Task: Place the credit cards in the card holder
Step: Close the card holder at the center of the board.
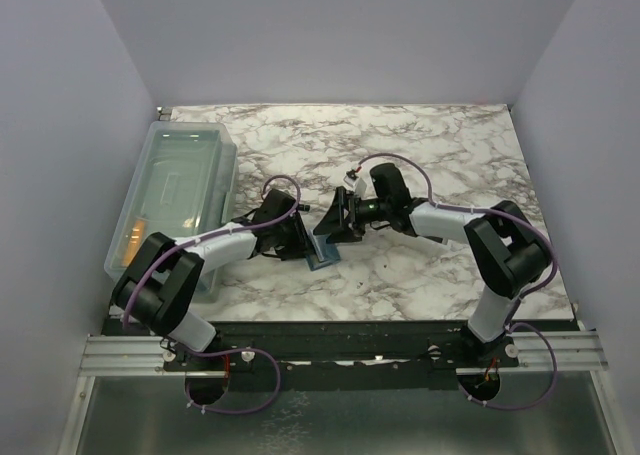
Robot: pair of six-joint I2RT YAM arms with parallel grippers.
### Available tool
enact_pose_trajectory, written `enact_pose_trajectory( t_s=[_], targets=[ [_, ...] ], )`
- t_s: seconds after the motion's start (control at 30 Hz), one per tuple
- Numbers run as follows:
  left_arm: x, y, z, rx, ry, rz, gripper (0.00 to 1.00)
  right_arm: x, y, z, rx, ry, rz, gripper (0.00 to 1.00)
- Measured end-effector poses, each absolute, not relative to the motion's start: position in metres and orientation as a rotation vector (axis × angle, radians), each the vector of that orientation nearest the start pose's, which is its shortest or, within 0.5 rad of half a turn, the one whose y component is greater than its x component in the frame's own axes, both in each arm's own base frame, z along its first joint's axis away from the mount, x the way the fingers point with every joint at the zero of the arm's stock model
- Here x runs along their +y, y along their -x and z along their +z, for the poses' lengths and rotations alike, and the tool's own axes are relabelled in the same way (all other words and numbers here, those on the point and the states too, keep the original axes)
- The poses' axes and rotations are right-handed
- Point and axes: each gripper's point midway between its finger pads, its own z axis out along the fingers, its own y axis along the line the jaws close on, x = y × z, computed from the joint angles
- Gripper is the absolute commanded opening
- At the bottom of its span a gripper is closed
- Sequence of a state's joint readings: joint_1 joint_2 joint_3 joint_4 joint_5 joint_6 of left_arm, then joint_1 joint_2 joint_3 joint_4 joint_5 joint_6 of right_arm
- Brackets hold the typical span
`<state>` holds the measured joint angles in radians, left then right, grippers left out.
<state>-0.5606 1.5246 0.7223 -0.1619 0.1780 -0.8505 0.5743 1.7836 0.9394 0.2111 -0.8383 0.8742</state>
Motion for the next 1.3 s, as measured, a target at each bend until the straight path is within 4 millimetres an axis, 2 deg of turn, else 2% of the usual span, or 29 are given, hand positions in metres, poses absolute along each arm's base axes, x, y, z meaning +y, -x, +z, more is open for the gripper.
enact_pose_trajectory(
  t_s=[0.13, 0.27, 0.47, 0.63, 0.77, 0.93, 1.1, 1.3],
  targets=[
    [-0.232, -0.249, 0.032, 2.672, 0.305, -0.747, 0.53, 0.347, -0.254, 0.115, 2.488, 0.206, 1.665, 0.8],
    [-0.22, -0.227, 0.038, 2.697, 0.3, -0.738, 0.63, 0.346, -0.253, 0.113, 2.487, 0.225, 1.657, 0.8],
    [-0.209, -0.215, 0.065, 2.678, 0.3, -0.785, 0.66, 0.348, -0.248, 0.116, 2.472, 0.272, 1.695, 0.71],
    [-0.198, -0.214, 0.076, 2.676, 0.356, -0.793, 0.64, 0.355, -0.241, 0.116, 2.458, 0.32, 1.738, 0.58],
    [-0.189, -0.213, 0.079, 2.683, 0.416, -0.775, 0.63, 0.362, -0.233, 0.107, 2.481, 0.344, 1.764, 0.49],
    [-0.18, -0.209, 0.075, 2.708, 0.472, -0.741, 0.53, 0.364, -0.23, 0.091, 2.527, 0.333, 1.752, 0.34],
    [-0.179, -0.208, 0.074, 2.718, 0.492, -0.732, 0.35, 0.363, -0.23, 0.082, 2.547, 0.33, 1.733, 0.27],
    [-0.179, -0.213, 0.072, 2.703, 0.503, -0.724, 0.34, 0.361, -0.226, 0.063, 2.611, 0.313, 1.695, 0.22]
  ],
)
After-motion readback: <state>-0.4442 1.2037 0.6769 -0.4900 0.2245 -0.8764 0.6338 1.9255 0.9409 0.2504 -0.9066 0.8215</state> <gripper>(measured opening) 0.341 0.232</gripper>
